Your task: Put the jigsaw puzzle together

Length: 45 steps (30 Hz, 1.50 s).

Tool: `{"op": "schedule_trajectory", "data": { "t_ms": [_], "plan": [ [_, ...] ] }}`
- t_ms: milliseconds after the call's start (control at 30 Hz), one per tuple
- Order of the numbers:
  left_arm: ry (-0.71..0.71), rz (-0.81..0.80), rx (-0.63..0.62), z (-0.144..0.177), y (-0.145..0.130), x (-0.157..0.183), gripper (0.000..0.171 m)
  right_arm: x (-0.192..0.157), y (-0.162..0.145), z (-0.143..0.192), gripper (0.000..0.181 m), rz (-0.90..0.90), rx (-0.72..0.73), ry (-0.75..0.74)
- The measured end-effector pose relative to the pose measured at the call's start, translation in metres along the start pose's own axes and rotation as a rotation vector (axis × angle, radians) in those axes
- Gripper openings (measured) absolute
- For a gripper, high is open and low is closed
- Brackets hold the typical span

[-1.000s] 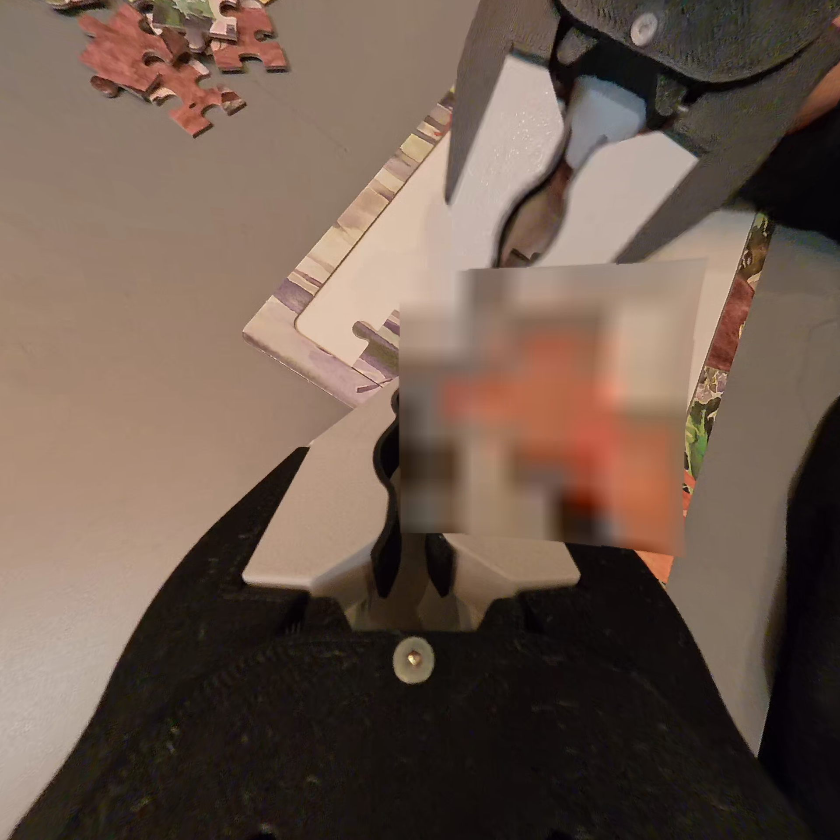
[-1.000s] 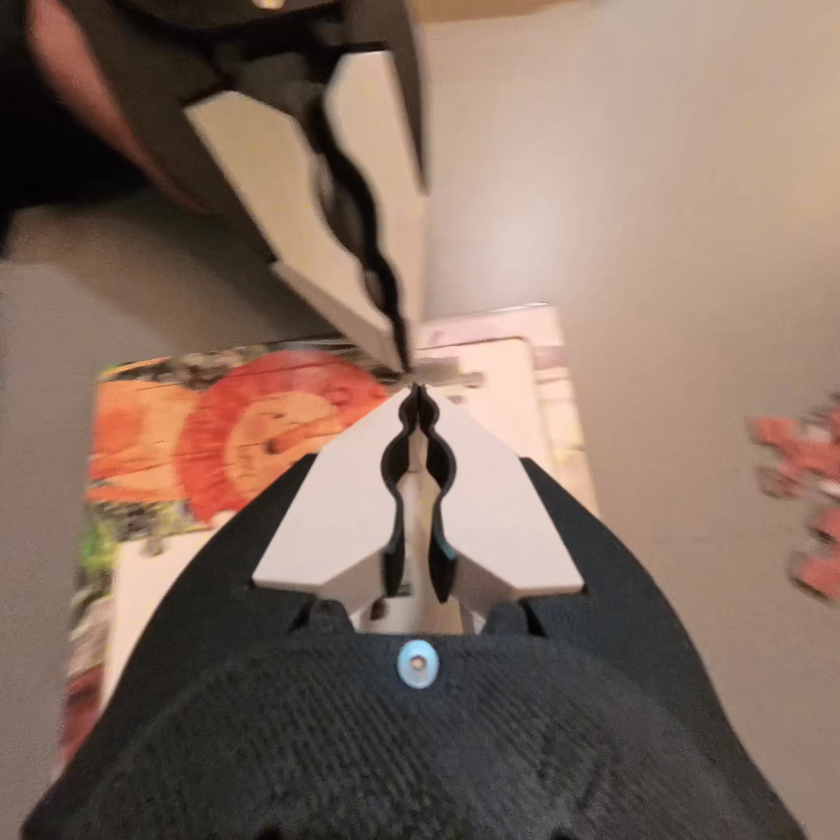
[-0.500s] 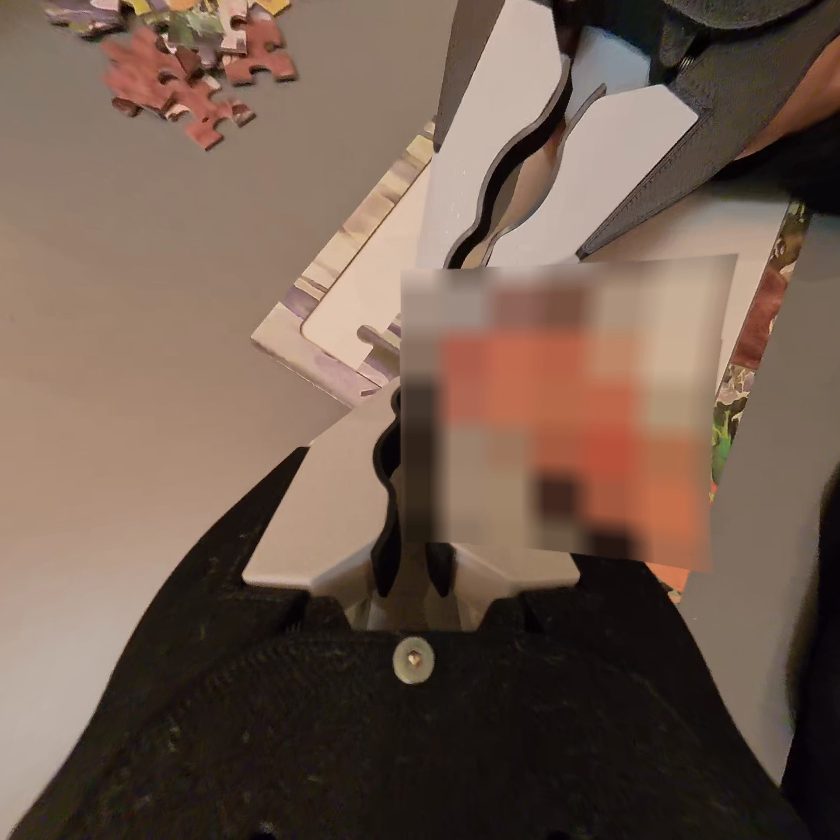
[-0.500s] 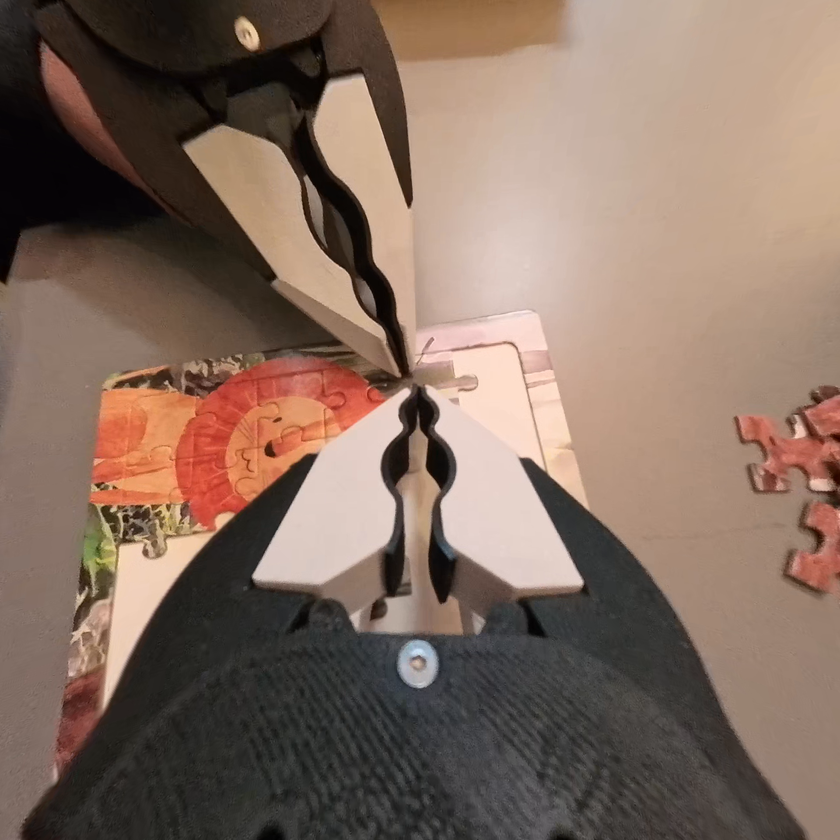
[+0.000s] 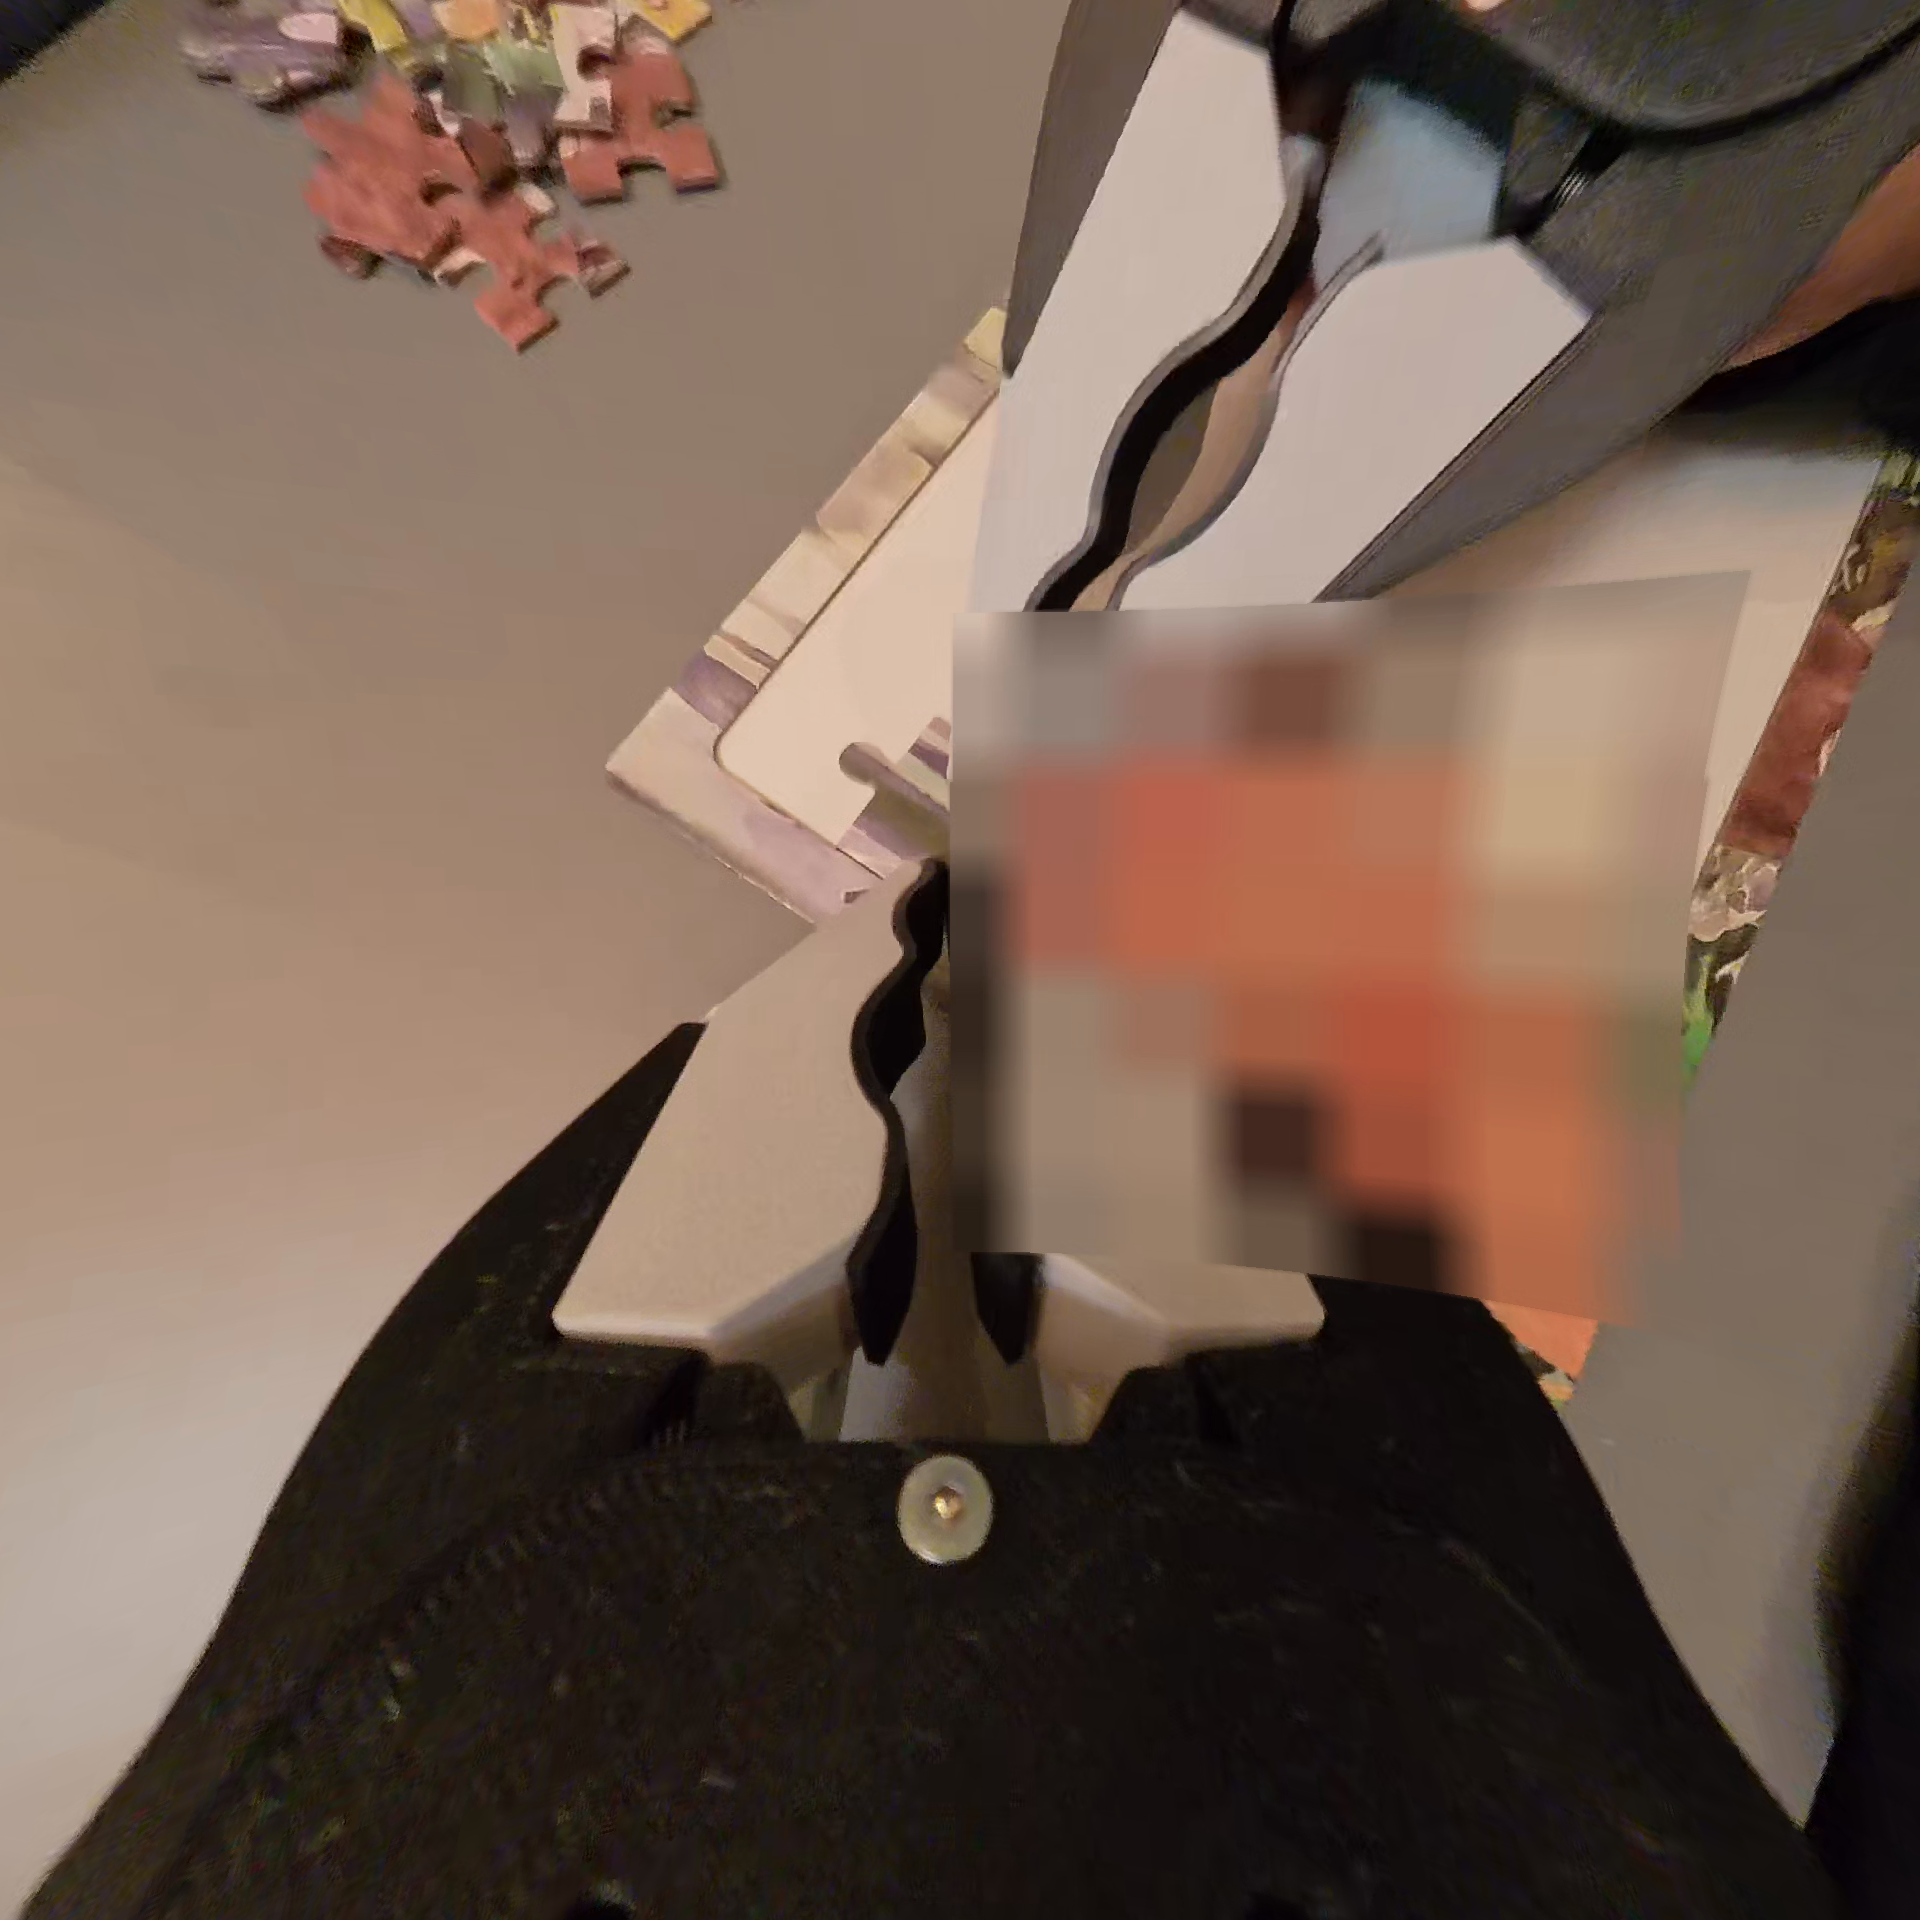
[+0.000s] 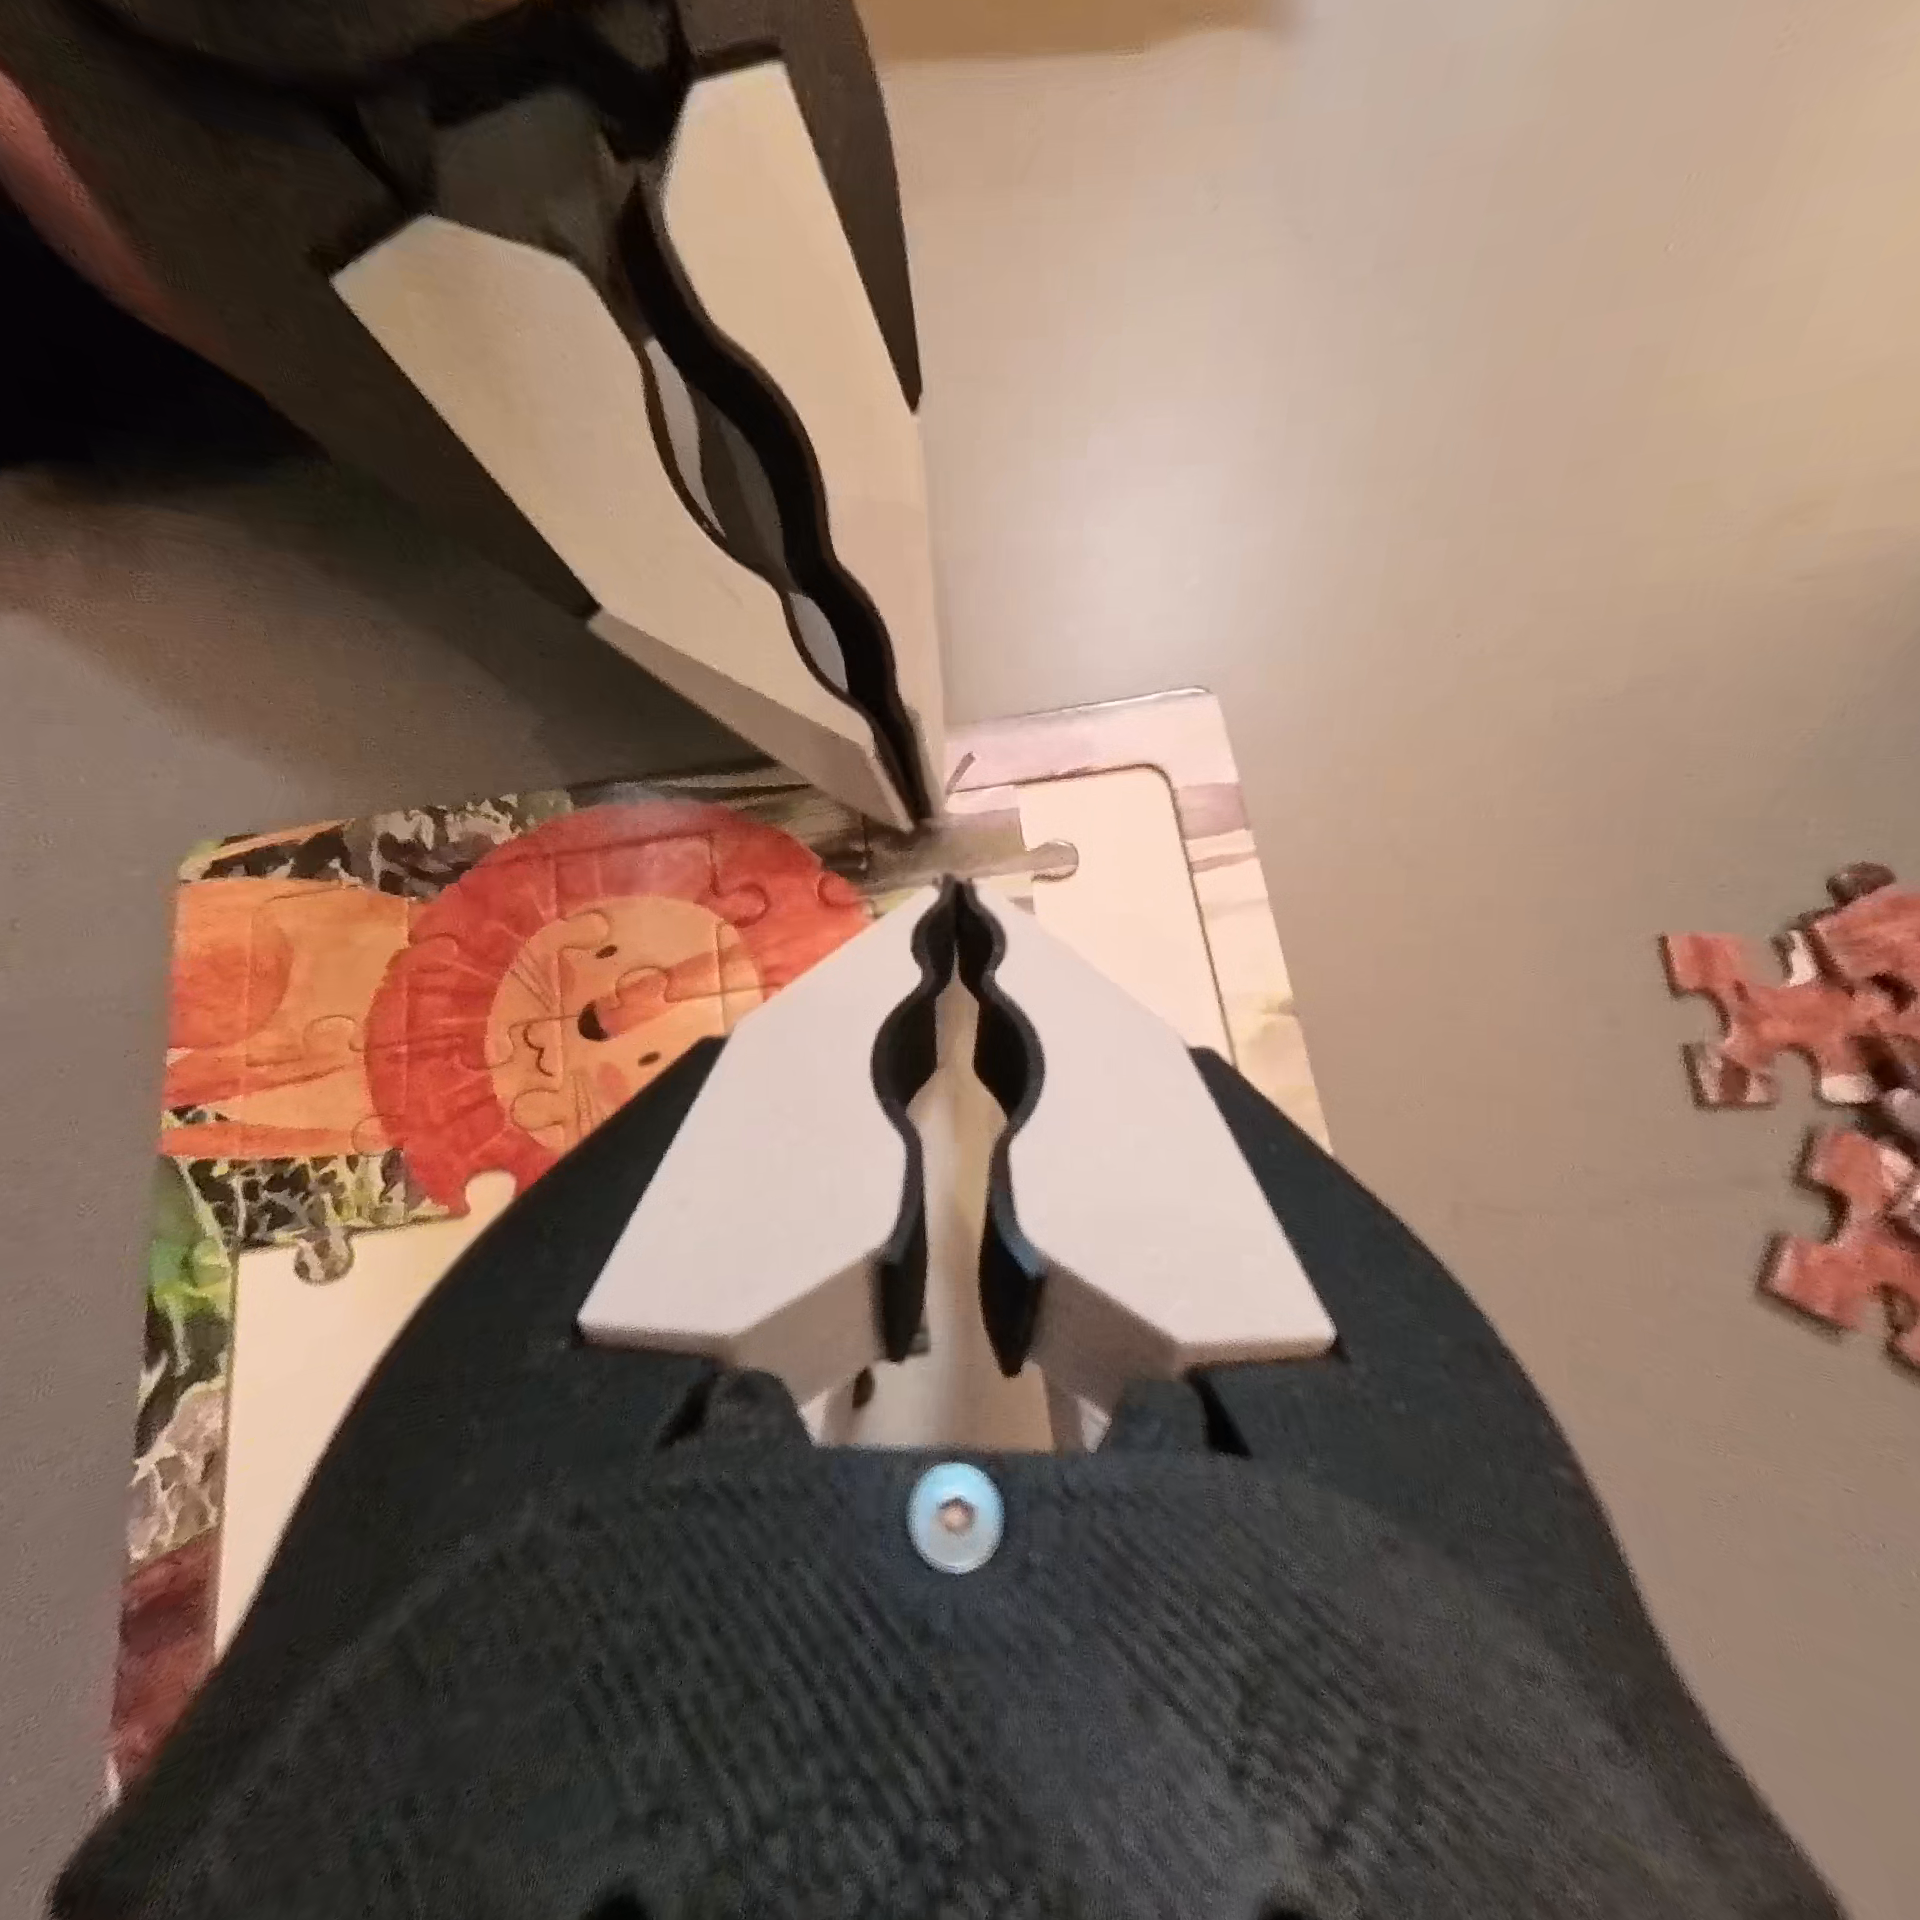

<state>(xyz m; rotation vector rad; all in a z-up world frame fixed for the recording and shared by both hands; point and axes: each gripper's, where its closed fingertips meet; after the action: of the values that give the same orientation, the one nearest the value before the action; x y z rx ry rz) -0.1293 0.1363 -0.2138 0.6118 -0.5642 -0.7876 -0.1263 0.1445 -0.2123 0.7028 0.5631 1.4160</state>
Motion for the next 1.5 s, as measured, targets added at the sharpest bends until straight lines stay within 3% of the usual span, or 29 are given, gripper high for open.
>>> {"op": "schedule_trajectory", "data": {
  "t_ms": [167, 233, 433, 667, 1133, 1300, 1500],
  "plan": [
    [0.005, 0.005, -0.001, -0.001, -0.001, -0.002, 0.000, 0.007, 0.012, 0.004, 0.000, -0.013, 0.053, -0.040],
    [-0.008, 0.008, 0.006, 0.000, 0.000, -0.001, 0.000, 0.009, 0.002, -0.002, 0.000, -0.021, -0.004, -0.035],
    [0.052, 0.011, 0.148, 0.025, 0.015, -0.020, 0.000, 0.023, 0.010, 0.017, 0.000, -0.045, 0.063, -0.084],
    [-0.015, 0.063, 0.040, 0.013, -0.008, -0.023, 0.000, 0.010, -0.008, 0.007, 0.000, -0.046, 0.003, -0.021],
    [-0.022, 0.071, 0.044, 0.012, -0.007, -0.022, 0.000, 0.010, -0.005, 0.005, 0.000, -0.027, 0.014, -0.037],
    [-0.067, 0.066, 0.129, 0.019, 0.004, -0.018, 0.000, 0.028, 0.014, 0.034, 0.000, -0.094, 0.160, -0.088],
    [-0.015, 0.012, 0.181, 0.030, 0.011, -0.023, 0.000, 0.081, 0.017, 0.091, 0.000, -0.119, 0.269, -0.311]
  ]
}}
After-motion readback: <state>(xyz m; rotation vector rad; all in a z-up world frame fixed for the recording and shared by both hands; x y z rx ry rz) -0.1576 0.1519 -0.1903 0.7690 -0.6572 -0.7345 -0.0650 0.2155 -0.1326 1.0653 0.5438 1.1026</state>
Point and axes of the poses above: each gripper's, where its closed fingertips meet, z back along the fingers, y out of its top, x = y × z across the jaws, and after that the axes turned 9 degrees about -y, right-handed
